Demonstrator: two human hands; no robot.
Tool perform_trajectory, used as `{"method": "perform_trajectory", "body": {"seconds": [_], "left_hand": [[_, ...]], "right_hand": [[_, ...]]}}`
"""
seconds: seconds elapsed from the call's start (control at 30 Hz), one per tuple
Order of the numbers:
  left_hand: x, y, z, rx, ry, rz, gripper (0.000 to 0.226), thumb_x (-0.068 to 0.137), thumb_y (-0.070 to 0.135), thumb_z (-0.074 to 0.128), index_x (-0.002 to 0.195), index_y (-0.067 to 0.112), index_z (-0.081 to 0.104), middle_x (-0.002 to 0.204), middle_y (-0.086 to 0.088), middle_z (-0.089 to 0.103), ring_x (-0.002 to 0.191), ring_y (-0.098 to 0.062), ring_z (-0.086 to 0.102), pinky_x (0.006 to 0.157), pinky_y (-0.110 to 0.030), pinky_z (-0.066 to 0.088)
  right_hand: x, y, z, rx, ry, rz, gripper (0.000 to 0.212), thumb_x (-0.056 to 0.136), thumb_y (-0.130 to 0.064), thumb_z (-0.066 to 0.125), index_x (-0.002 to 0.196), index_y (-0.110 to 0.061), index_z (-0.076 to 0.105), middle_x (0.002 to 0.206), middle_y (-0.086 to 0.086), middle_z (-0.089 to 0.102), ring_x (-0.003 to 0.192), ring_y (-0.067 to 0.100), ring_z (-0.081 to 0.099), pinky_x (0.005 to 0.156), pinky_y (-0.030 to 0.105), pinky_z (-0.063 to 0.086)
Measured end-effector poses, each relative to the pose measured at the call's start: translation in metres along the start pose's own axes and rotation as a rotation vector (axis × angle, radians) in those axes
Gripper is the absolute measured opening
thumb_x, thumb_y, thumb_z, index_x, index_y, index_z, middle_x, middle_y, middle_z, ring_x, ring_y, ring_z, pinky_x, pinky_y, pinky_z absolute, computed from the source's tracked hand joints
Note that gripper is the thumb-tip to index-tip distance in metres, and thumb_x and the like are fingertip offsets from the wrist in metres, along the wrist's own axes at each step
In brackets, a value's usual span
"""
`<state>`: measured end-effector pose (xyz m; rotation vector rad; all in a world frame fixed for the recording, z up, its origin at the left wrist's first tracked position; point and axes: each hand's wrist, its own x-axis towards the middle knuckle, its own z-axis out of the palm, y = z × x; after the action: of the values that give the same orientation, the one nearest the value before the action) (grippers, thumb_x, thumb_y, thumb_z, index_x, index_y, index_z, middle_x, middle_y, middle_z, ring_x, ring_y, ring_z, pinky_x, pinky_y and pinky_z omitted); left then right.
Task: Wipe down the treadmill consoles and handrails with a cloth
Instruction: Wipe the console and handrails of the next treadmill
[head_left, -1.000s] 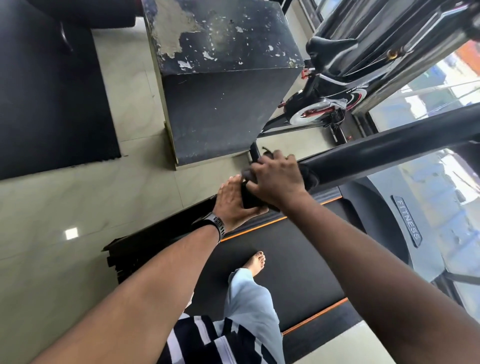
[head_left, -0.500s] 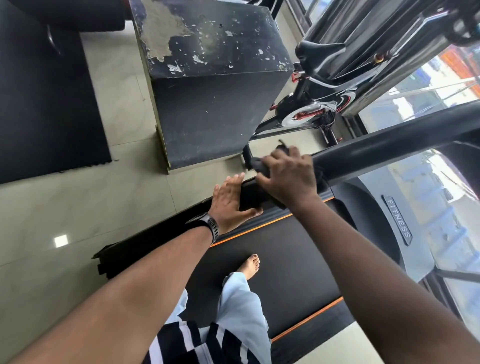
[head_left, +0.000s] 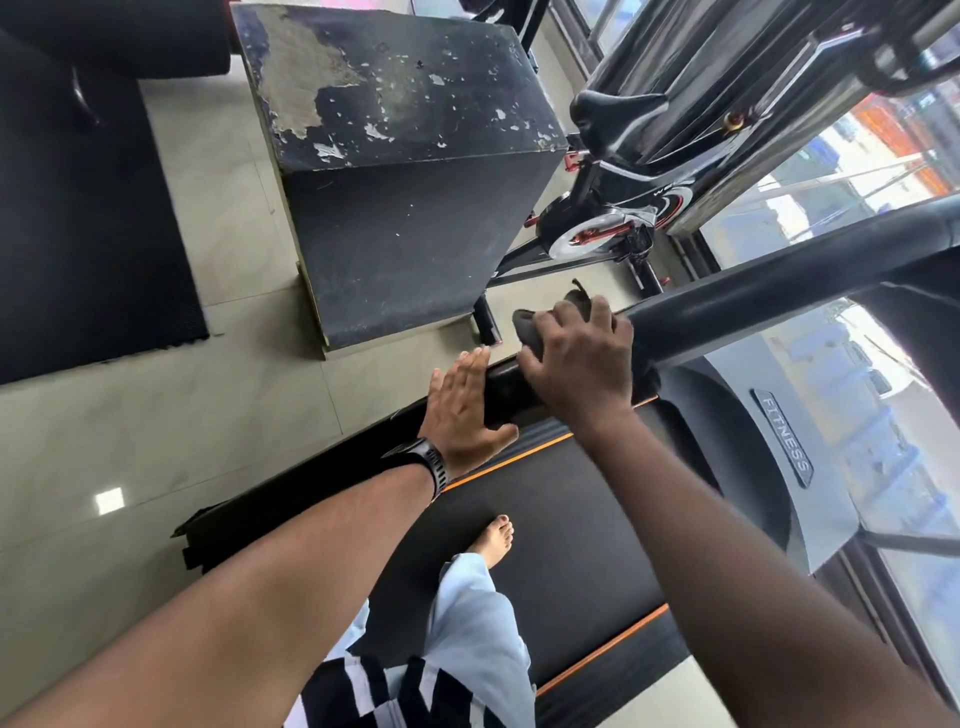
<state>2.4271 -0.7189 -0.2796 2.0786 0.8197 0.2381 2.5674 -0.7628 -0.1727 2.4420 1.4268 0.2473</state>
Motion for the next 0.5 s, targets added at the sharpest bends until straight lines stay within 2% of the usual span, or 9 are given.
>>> {"method": "perform_trajectory", "body": {"seconds": [0.07,0.13,0.2,0.27,0.3,0.37,0.43,0.5], "left_hand": [[-0.001,-0.005,-0.002,-0.037,0.001,0.027,0.106,0.072,0.063,0.054,0.158,0.015,0.016,0.163,-0.005,0.025,0.152,-0.023,0.016,0.125,-0.044,0.007],[0.0,-0.007,-0.004,-0.049,-0.03,0.018,0.113,0.068,0.073,0.044,0.158,0.011,0.016,0.163,-0.009,0.024,0.153,-0.023,0.015,0.124,-0.038,0.002],[0.003,-0.008,-0.004,-0.036,-0.049,0.003,0.114,0.067,0.076,0.041,0.157,0.009,0.019,0.161,-0.011,0.028,0.152,-0.025,0.017,0.125,-0.04,0.004],[0.004,-0.01,-0.003,-0.037,-0.04,0.008,0.11,0.069,0.074,0.045,0.156,0.01,0.023,0.156,-0.01,0.033,0.15,-0.026,0.022,0.123,-0.047,0.013],[0.004,-0.011,-0.003,-0.039,-0.043,0.013,0.109,0.071,0.072,0.049,0.156,0.011,0.021,0.157,-0.009,0.032,0.15,-0.026,0.021,0.123,-0.048,0.013],[0.003,-0.011,-0.003,-0.045,-0.07,0.022,0.107,0.076,0.065,0.058,0.159,0.016,0.012,0.162,-0.005,0.024,0.153,-0.023,0.013,0.125,-0.047,0.007],[0.003,-0.011,-0.005,-0.049,-0.085,0.035,0.104,0.081,0.055,0.067,0.16,0.019,0.009,0.164,-0.003,0.019,0.154,-0.021,0.008,0.125,-0.047,0.005],[0.003,-0.011,-0.006,-0.063,-0.078,0.041,0.103,0.081,0.057,0.066,0.159,0.019,0.012,0.165,-0.003,0.02,0.154,-0.021,0.007,0.125,-0.048,0.006]], "right_hand": [[-0.03,-0.02,0.011,0.028,0.069,0.033,0.048,0.089,-0.05,0.051,0.124,-0.02,0.062,0.131,0.007,0.06,0.125,0.041,0.047,0.097,0.054,0.038],[-0.046,-0.032,0.018,0.06,0.119,-0.065,0.046,0.089,-0.047,0.052,0.126,-0.02,0.061,0.132,0.008,0.059,0.124,0.042,0.048,0.098,0.055,0.037],[-0.032,-0.028,0.017,0.068,0.122,-0.23,0.045,0.087,-0.051,0.052,0.117,-0.021,0.066,0.121,0.005,0.064,0.117,0.039,0.052,0.093,0.052,0.039],[-0.009,-0.017,0.01,0.02,0.052,-0.337,0.048,0.086,-0.058,0.046,0.109,-0.024,0.07,0.109,0.002,0.068,0.109,0.035,0.055,0.085,0.046,0.041],[0.001,-0.01,0.005,0.008,0.005,-0.321,0.05,0.086,-0.061,0.044,0.106,-0.025,0.071,0.106,0.001,0.069,0.105,0.033,0.056,0.082,0.045,0.042],[0.012,-0.001,0.0,0.029,-0.004,-0.16,0.049,0.086,-0.061,0.045,0.105,-0.024,0.072,0.107,0.001,0.069,0.105,0.033,0.056,0.081,0.043,0.043],[0.001,-0.004,0.002,0.046,0.027,0.02,0.048,0.087,-0.056,0.047,0.112,-0.022,0.07,0.117,0.004,0.067,0.114,0.036,0.052,0.087,0.047,0.043],[-0.025,-0.02,0.008,0.048,0.083,0.081,0.047,0.089,-0.051,0.049,0.122,-0.02,0.064,0.129,0.008,0.061,0.124,0.041,0.047,0.096,0.052,0.04]]}}
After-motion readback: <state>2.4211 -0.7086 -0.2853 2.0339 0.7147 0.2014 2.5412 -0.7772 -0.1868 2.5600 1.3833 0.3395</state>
